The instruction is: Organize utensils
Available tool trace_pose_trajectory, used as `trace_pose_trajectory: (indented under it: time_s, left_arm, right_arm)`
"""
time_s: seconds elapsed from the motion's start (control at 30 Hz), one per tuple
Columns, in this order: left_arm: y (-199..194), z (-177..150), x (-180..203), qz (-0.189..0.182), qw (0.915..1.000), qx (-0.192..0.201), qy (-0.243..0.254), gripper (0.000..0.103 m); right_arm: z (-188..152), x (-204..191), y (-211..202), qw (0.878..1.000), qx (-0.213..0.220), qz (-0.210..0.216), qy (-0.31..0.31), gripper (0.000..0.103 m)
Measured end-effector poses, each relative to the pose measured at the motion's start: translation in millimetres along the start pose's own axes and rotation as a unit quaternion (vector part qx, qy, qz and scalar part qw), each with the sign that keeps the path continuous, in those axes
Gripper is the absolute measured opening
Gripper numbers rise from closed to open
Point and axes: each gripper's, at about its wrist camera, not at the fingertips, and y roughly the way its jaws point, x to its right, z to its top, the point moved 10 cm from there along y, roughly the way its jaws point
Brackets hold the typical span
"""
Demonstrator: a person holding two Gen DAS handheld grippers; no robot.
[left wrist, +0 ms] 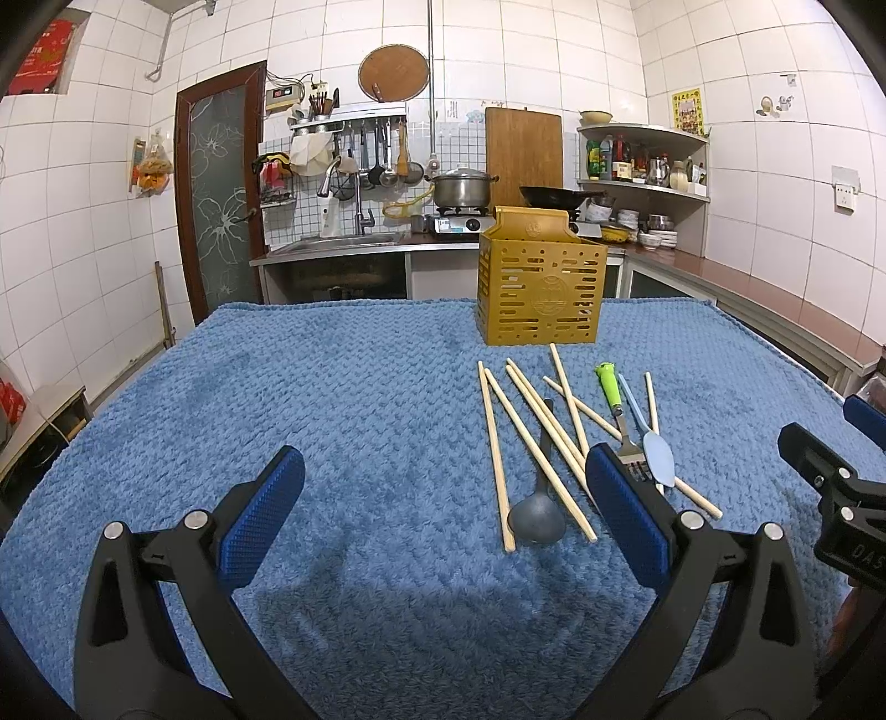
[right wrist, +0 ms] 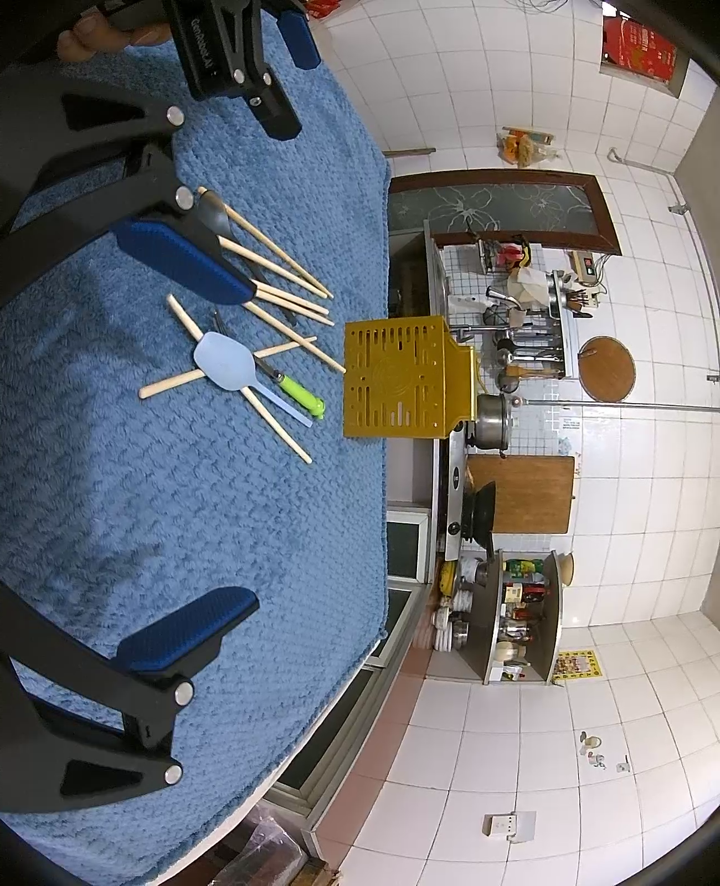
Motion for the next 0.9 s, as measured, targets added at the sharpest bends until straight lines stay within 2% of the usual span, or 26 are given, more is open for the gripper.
trace_pose_trajectory:
  time_s: [0.9]
  left_arm:
    - [0.6,-0.6,1.3,0.001,1.0000,0.000,0.002,0.098]
  right_arm:
    - [1.4,2.1,-2.4,1.000,0.001,-0.001,0.001,0.099]
